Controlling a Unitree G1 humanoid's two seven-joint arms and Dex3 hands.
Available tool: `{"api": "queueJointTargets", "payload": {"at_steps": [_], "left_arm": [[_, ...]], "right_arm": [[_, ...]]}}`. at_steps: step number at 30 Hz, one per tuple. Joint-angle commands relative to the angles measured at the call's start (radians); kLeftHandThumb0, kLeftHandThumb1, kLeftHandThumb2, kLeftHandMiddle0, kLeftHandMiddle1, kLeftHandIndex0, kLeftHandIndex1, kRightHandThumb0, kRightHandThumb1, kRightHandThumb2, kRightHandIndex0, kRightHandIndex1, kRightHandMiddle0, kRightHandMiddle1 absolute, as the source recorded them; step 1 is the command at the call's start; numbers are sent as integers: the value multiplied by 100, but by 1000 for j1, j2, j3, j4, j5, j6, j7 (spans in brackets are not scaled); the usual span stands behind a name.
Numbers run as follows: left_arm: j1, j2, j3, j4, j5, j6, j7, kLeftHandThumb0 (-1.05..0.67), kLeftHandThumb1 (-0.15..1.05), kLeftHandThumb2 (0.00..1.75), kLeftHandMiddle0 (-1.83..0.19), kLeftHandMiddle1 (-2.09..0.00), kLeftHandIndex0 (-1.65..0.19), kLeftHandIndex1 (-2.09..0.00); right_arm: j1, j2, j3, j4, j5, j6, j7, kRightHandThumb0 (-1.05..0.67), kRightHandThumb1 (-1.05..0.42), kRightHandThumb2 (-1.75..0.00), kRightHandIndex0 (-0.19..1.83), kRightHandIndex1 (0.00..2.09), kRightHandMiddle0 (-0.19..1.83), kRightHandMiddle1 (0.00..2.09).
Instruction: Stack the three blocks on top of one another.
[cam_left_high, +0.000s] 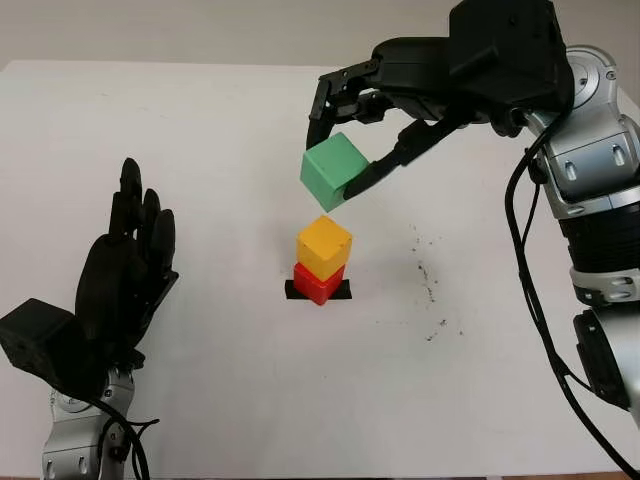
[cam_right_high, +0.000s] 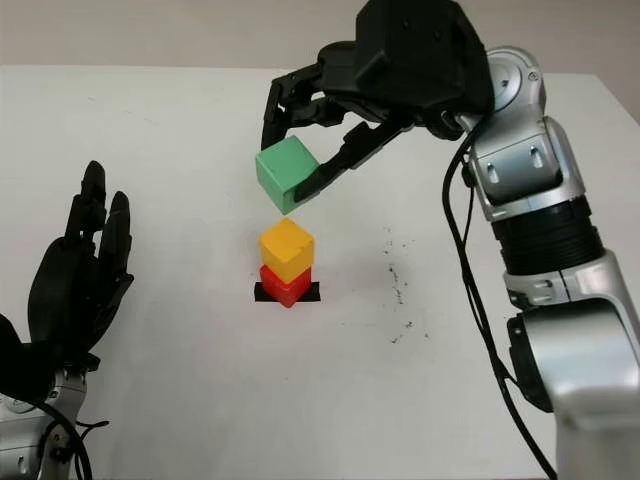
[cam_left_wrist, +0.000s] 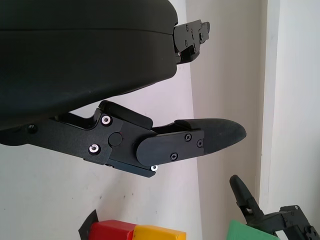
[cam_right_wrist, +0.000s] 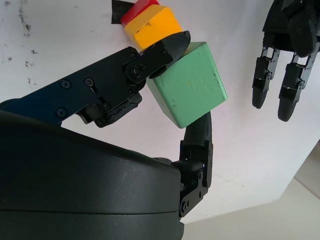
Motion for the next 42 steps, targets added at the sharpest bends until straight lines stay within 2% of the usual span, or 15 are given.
{"api": "queueJointTargets", "payload": {"at_steps": [1, 4, 27, 42], "left_arm": [[19, -5, -2, -7, 10, -15, 6, -68, 105, 55, 19, -1, 19, 0], [25, -8, -2, -8, 10, -20, 9, -68, 105, 55, 19, -1, 19, 0], [62, -8, -3, -57, 8, 13, 21, -67, 105, 54, 19, -3, 19, 0], [73, -8, -5, -70, 14, 26, 27, -68, 105, 53, 19, -4, 19, 0]], "right_arm": [[1, 0, -11, -10, 23, 20, 15, -44, -91, -6, 27, 3, 33, 163], [3, 1, -11, 6, 42, 20, 31, -44, -91, -5, 25, 2, 33, 163], [-9, 37, 33, 264, 21, -263, 85, -49, -90, -6, 26, 5, 41, 150], [-8, 57, 25, 264, 30, -247, 108, -48, -90, -5, 25, 5, 39, 148]]}}
